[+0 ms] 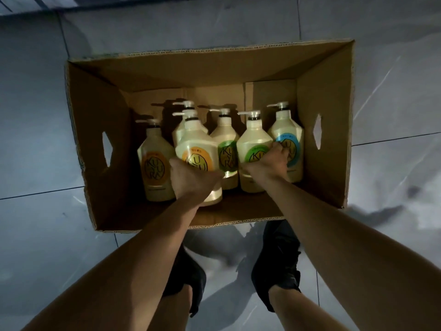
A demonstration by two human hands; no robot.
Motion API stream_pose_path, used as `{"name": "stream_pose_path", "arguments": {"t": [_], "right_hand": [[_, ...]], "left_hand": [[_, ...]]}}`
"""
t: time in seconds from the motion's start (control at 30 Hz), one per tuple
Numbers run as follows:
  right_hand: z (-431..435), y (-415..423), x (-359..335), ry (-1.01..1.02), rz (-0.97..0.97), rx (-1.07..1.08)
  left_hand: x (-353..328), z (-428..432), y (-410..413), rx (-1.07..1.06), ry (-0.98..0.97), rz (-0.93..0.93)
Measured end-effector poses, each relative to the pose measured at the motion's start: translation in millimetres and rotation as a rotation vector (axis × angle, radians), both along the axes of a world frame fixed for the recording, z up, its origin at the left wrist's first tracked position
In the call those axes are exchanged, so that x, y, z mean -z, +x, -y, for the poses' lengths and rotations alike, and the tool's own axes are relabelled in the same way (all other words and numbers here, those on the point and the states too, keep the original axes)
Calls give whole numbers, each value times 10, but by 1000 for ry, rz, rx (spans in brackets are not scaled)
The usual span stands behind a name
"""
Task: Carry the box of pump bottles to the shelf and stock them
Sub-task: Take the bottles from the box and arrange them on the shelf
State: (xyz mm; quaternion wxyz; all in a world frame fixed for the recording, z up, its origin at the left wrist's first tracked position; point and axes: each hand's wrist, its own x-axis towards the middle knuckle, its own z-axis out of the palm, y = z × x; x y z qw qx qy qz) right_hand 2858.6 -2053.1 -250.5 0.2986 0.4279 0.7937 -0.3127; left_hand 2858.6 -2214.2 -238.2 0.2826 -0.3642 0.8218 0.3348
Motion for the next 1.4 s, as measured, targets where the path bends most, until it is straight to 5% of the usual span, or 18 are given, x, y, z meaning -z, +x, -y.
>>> {"name": "stream_pose_path", "arguments": {"t": [0.23,0.47,0.87,1.1,1.4], "right_hand": [[74,-6,220,-61,39,42],[-71,70,256,-304,-30,203],[111,-29,165,-135,-78,100],[206,-161,-1197,-109,-380,77],[522,-257,-4218,-11,-589,125]], "left_hand": [[-390,465,-90,-130,326,-240],[-403,482,-267,-35,259,-214],[-539,420,-173,-23,367,-199],[-1372,442,-197,-24,304,-247],[-3967,592,-257,-43,253,-412]]}}
